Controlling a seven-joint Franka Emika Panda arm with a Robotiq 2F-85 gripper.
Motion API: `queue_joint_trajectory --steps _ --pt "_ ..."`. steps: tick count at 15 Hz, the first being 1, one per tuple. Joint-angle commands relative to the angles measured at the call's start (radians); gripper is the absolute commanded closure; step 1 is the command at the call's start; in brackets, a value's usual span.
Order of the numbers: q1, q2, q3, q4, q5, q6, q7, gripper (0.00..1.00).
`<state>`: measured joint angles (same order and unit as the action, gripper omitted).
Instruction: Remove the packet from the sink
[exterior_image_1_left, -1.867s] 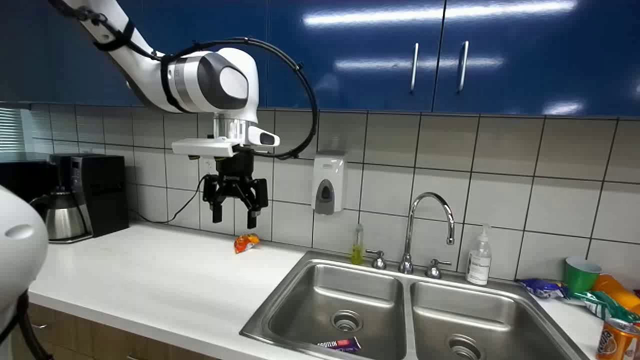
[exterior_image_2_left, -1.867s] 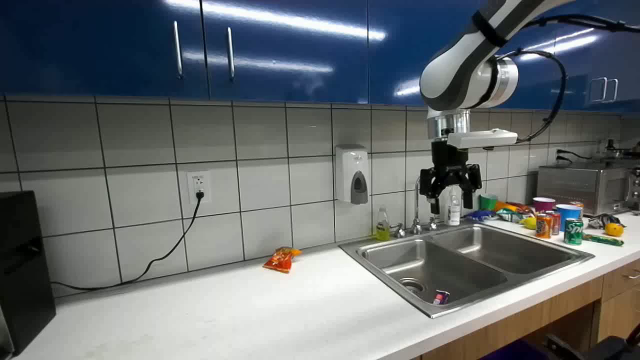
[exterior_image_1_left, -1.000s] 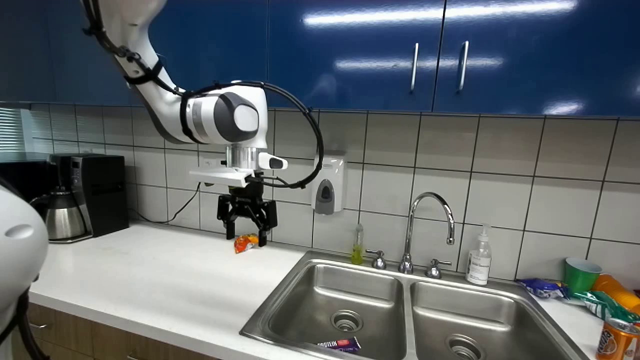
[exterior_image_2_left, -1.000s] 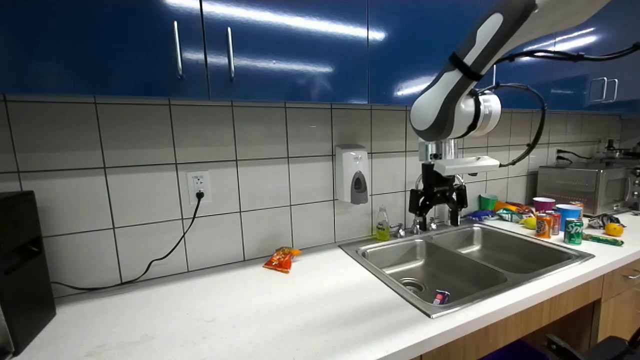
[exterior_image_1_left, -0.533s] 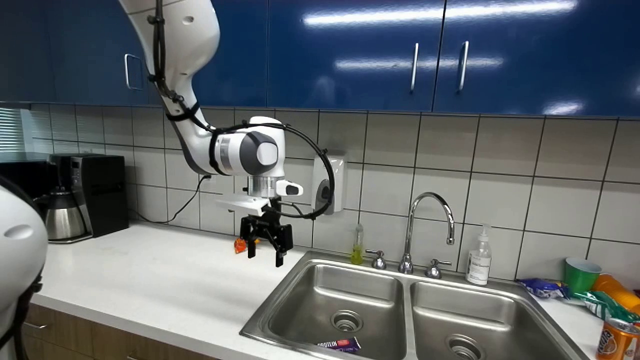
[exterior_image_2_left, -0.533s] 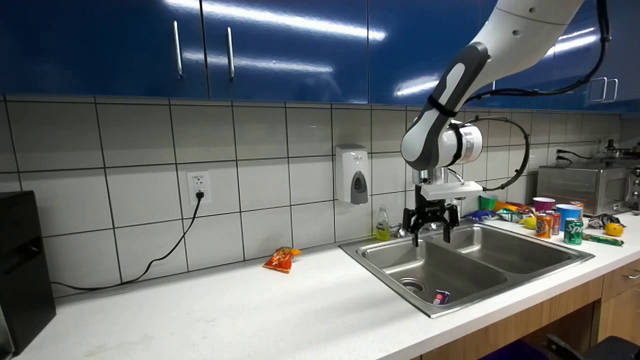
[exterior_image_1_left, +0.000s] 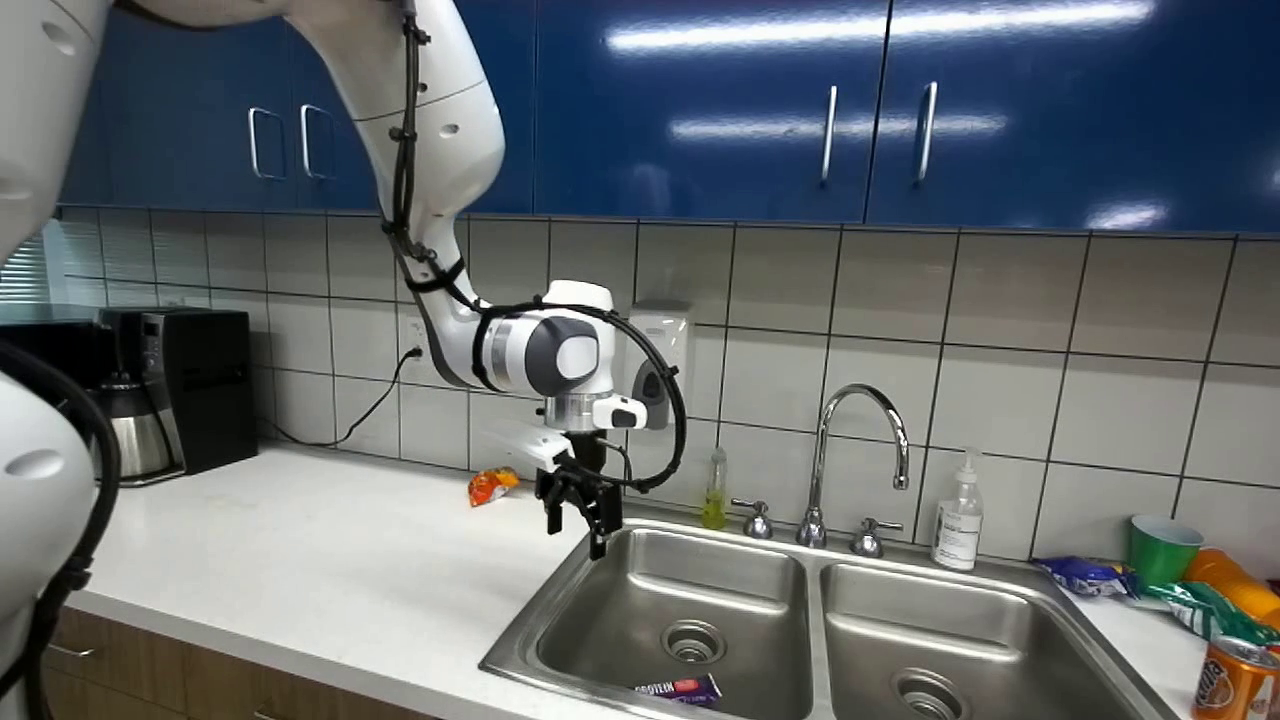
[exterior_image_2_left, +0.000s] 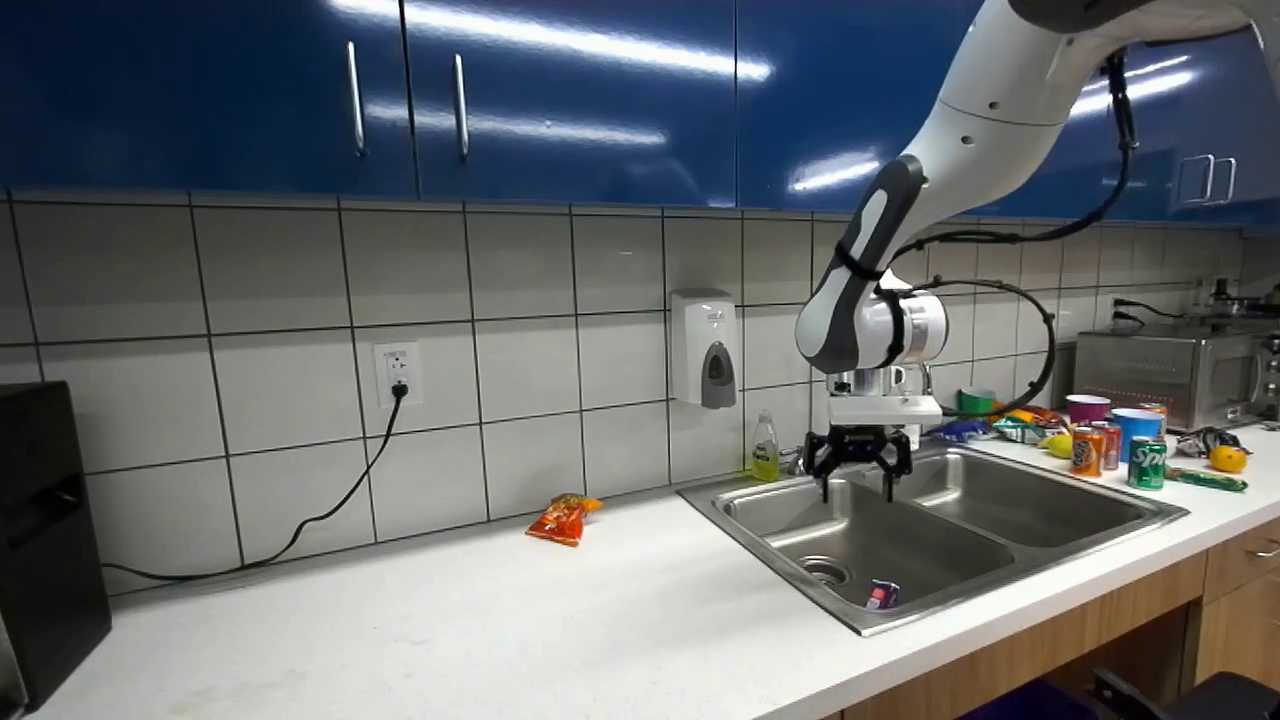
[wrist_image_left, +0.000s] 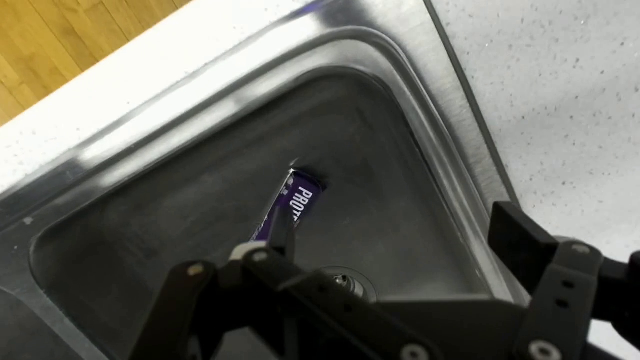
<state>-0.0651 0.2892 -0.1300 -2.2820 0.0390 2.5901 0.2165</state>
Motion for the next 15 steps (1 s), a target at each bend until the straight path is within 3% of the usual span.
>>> queue_joint_trajectory --steps 1,15 --pt "-0.011 0.086 -0.005 0.074 0.057 0.034 0.057 0.00" --pt "-0.014 0.304 -0.100 0.220 0.112 0.124 0.193 0.00"
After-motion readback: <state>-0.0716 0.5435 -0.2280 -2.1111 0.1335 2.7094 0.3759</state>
